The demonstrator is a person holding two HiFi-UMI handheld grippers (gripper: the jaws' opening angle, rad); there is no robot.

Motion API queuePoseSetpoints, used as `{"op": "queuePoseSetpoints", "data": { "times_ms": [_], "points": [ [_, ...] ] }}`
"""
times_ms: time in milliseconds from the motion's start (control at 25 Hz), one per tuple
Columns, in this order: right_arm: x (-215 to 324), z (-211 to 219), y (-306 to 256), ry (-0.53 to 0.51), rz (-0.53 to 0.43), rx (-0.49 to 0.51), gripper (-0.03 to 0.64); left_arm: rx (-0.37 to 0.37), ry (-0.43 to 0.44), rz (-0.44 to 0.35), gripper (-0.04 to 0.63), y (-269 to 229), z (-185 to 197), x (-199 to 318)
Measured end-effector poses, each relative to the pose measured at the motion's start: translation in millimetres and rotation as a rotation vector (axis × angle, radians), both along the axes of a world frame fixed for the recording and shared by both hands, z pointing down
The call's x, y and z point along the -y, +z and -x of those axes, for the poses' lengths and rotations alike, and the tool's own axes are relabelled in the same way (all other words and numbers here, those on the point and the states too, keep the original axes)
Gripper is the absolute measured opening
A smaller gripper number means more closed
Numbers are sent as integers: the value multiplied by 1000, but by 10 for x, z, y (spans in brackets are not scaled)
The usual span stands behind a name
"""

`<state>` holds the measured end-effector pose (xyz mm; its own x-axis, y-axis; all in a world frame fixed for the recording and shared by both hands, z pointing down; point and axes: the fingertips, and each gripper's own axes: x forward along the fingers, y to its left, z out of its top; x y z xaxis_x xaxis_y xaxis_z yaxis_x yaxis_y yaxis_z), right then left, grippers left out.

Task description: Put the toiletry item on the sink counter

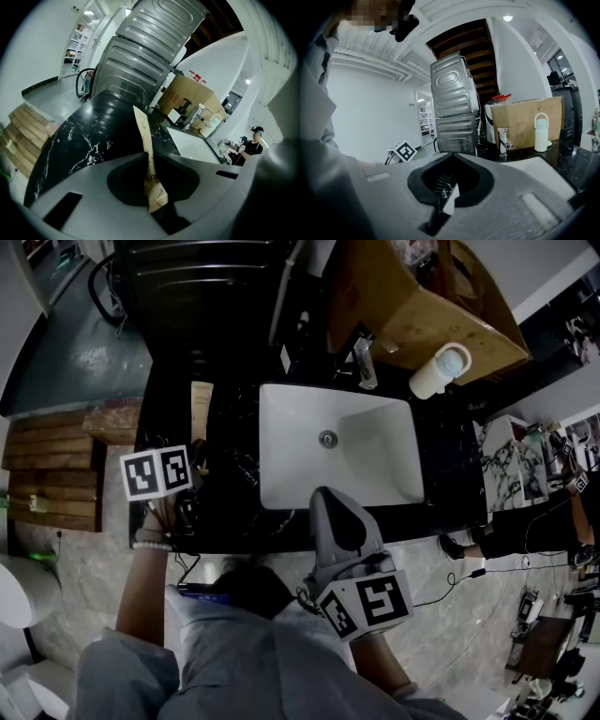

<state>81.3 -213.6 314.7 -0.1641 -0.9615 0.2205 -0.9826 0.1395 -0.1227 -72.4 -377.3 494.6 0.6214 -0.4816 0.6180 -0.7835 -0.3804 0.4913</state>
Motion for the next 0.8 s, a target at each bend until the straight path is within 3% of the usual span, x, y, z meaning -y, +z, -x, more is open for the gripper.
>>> {"op": "queuePoseSetpoints", "data": {
  "times_ms": [240,480,800],
  "points": [
    [4,25,-8,-4,1,0,-3,20,-9,-29,38,-21,16,30],
    [11,57,6,-9,1,-3,-3,-5,-18,-58,147,-54,45,67],
    [35,125,-25,-35,-7,-11,-2,-20,-51,-113,190,-148,197,16]
  ]
}}
